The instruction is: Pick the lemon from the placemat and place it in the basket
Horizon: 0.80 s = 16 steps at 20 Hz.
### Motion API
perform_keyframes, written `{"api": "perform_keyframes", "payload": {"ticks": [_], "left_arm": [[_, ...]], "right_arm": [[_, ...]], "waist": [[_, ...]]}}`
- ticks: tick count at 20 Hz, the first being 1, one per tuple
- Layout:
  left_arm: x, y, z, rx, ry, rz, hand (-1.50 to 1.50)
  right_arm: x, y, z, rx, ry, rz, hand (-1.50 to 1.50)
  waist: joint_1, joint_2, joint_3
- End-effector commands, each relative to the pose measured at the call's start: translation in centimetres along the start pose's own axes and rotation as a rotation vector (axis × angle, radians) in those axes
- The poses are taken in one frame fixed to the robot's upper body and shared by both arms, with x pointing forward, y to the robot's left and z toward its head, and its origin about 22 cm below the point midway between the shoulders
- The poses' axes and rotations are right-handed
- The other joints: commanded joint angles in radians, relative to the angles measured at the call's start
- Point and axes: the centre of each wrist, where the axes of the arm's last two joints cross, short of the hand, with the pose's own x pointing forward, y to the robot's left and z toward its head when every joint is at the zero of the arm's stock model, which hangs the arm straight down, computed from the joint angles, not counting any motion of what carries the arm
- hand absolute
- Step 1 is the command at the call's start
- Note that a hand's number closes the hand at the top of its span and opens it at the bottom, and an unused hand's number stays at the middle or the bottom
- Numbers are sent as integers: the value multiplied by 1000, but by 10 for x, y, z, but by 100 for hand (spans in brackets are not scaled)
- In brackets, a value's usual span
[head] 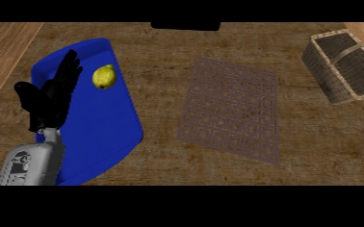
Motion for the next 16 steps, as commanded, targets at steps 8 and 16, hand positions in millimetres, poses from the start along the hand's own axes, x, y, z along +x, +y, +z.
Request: {"api": "perform_keyframes", "payload": {"ticks": [8, 16], "left_arm": [[2, -4, 3, -13, -3, 10, 0], [12, 1, -15, 9, -9, 0, 0]], "right_arm": [[-4, 2, -2, 97, 10, 28, 150], [-20, 25, -6, 137, 25, 20, 150]], "waist": [[5, -3, 0], [-4, 0, 1]]}}
